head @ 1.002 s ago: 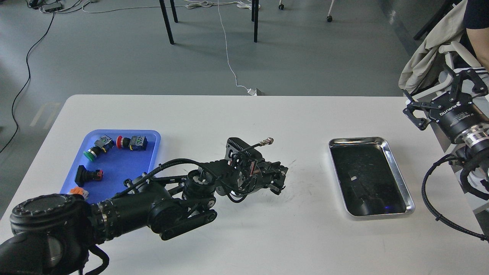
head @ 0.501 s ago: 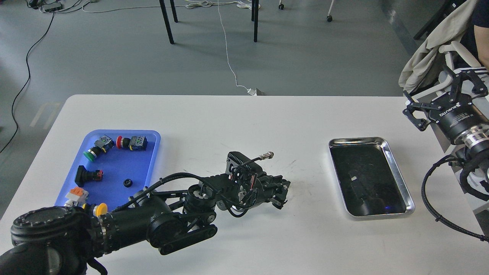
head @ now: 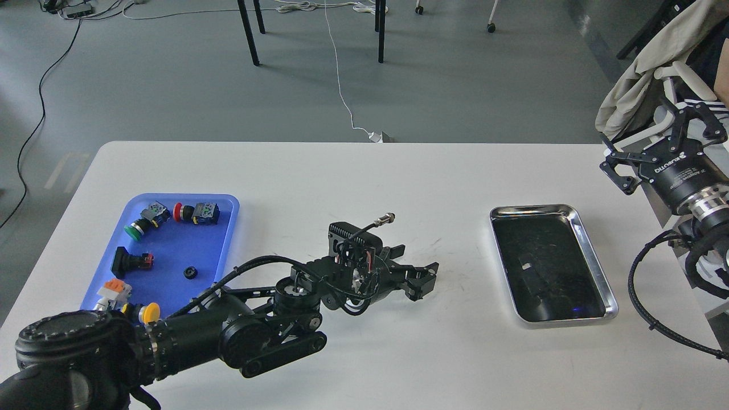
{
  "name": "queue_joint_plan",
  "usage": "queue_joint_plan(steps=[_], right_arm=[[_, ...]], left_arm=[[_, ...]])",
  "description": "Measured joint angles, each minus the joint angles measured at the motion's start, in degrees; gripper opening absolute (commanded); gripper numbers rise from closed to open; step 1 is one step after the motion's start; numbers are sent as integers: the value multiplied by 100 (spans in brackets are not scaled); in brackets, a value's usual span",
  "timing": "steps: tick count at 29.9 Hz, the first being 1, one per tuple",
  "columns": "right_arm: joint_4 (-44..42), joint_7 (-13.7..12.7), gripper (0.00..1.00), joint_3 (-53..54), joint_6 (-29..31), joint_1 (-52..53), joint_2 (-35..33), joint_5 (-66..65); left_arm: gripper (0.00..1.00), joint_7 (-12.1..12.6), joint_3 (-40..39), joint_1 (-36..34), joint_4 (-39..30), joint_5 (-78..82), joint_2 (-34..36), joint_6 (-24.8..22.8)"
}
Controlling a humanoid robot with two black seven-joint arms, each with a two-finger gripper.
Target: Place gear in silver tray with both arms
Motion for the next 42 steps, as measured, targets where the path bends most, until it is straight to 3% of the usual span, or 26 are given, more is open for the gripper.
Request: queue_joint_plan(steps=[7, 14, 19, 25, 35, 42], right_arm=[[398, -9, 99, -155, 16, 152, -250, -147], [1215, -22, 99, -332, -81, 313, -632, -802], [1720, -153, 99, -349, -163, 414, -719, -1352], [2319, -380, 99, -664, -437, 854, -724, -2560], [2430, -610, 99, -4809, -433, 4056, -666, -3959], [2134, -679, 99, -7323, -391, 5165, 491, -5572]], left_arm=[[98, 30, -1461, -324, -392, -653, 118, 46], [98, 136, -2281, -210, -1348, -2476, 1975, 228], [98, 57, -2776, 388, -1642, -3907, 3027, 551], [98, 38, -4099, 1582, -1663, -4772, 3301, 362], [98, -47, -5139, 2464, -1660, -5377, 3084, 207], [98, -54, -5314, 2540, -1670, -5352, 2863, 211]])
